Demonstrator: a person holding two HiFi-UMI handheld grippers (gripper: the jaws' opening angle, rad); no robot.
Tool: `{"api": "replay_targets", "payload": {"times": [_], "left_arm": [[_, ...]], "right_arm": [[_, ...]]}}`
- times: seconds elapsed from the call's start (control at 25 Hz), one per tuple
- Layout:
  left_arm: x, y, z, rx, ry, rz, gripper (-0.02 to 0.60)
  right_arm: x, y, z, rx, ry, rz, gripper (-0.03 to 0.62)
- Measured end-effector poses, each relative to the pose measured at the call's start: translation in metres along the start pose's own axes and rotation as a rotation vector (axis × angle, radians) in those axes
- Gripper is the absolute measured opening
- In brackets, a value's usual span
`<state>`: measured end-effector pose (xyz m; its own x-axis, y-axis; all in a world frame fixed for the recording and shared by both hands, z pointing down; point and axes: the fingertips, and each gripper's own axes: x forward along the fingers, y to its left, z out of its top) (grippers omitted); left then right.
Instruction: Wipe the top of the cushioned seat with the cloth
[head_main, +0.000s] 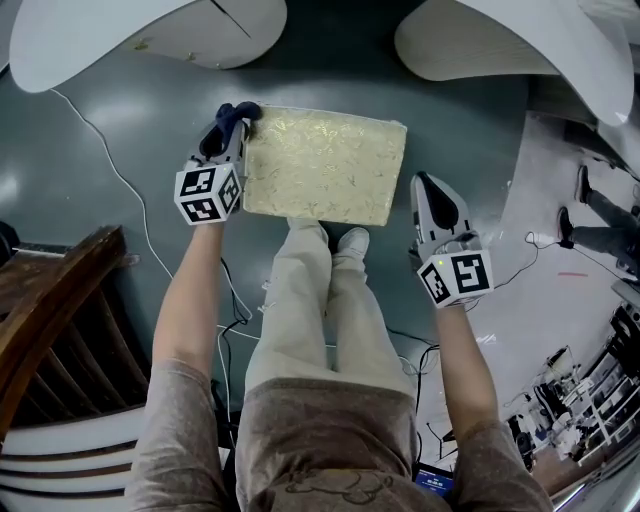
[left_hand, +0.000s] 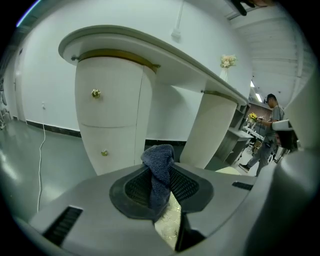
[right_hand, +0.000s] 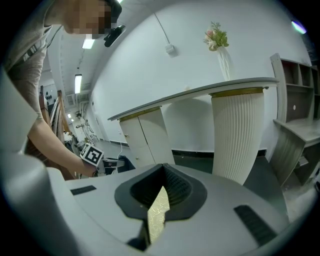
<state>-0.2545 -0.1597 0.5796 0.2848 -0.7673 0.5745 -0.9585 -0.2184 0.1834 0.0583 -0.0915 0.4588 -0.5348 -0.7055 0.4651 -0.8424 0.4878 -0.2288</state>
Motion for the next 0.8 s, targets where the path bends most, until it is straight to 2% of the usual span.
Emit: {"api": "replay_targets", "payload": {"times": [0.2, 0.4, 0.52, 0.68, 0.8], "left_arm": [[0.021, 0.004, -0.022, 0.004, 0.075, -0.012, 0.095], [0.036, 0.001, -0.044, -0.034, 0.158, -0.016, 0.095], [0.041, -0.004, -0.050, -0.074, 0.187, -0.027, 0.095], [0.046, -0.019, -0.055, -0.039, 0.219, -0.057, 0.095], [0.051, -0.030, -0.052, -0.043, 0.216, -0.070, 0.094]], "right_arm": [[-0.005, -0.007, -0.005, 0.006, 0.011, -0.016, -0.005], [-0.011, -0.013, -0.011, 0.028, 0.029, -0.035, -0.005], [-0.012, -0.015, -0.014, 0.026, 0.030, -0.034, -0.005], [-0.013, -0.016, -0.017, 0.034, 0.030, -0.038, -0.005], [-0.015, -0.018, -0.016, 0.034, 0.034, -0.047, -0.005]]}}
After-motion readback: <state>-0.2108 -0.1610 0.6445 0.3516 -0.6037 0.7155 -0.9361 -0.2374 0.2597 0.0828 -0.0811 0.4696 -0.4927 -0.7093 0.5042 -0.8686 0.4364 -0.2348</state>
